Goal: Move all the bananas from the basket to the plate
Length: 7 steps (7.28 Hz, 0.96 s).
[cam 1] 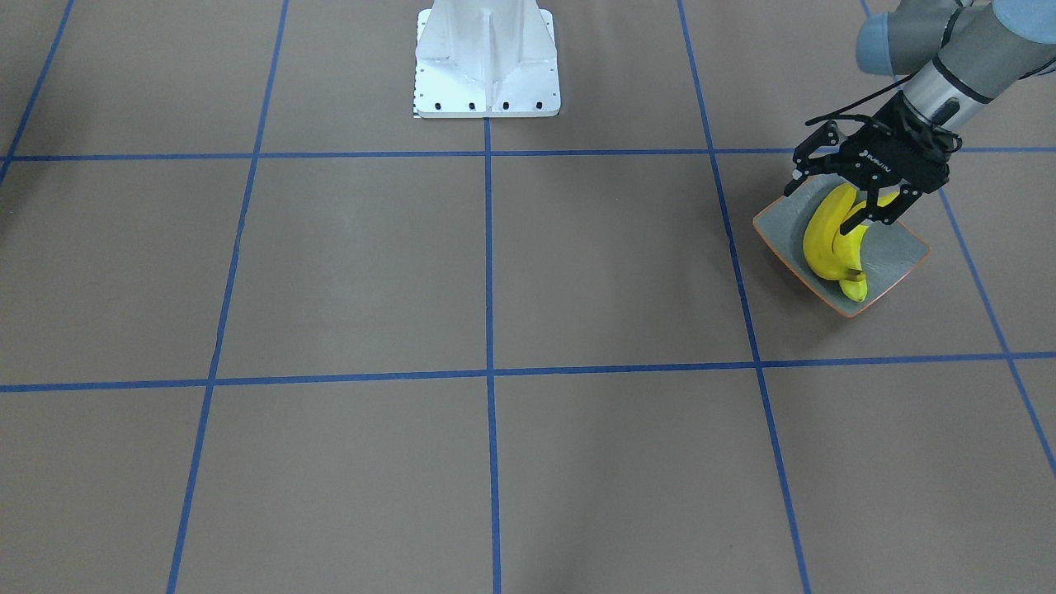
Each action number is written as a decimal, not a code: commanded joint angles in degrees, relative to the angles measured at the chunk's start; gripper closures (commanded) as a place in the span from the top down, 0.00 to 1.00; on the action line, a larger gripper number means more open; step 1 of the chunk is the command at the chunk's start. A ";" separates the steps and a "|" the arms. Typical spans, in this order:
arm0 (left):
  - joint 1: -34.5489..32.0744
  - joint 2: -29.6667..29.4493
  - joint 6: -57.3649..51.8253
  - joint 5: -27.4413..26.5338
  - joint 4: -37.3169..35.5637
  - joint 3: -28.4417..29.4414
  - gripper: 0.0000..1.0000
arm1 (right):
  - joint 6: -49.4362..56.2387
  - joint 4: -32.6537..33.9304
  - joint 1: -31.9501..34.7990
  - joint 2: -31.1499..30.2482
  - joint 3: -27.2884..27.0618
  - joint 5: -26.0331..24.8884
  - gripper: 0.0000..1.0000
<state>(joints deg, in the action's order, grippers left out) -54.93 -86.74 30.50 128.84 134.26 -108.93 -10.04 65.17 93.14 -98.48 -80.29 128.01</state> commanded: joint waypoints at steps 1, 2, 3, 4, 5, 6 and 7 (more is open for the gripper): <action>-0.17 -0.01 0.00 0.09 0.03 -0.40 1.00 | -9.87 -10.13 -0.15 -0.14 4.88 -1.10 0.94; -0.26 0.08 0.00 0.09 0.12 -0.49 1.00 | -10.61 -10.24 -0.33 -0.14 4.71 -0.92 0.93; -0.26 0.17 0.00 0.09 0.12 -0.58 1.00 | -11.23 -10.15 -0.59 0.13 4.53 -0.83 0.92; -0.26 0.26 0.00 0.00 0.12 -0.67 1.00 | -12.80 -10.15 -1.29 0.48 4.27 -0.74 0.92; -0.26 0.26 0.00 -0.17 0.12 -0.58 1.00 | -14.99 -10.24 -2.60 0.83 3.74 -0.74 0.90; -0.26 0.26 0.00 -0.17 0.12 -0.49 1.00 | -15.54 -10.24 -3.74 0.74 3.91 -1.00 0.90; -0.17 0.26 0.00 -0.26 0.12 -0.40 1.00 | -15.19 -10.32 -4.02 0.57 4.00 -1.09 0.89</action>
<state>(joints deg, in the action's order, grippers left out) -55.19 -86.49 30.50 128.68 134.38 -109.43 -24.95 54.93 89.92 -97.82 -76.33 127.07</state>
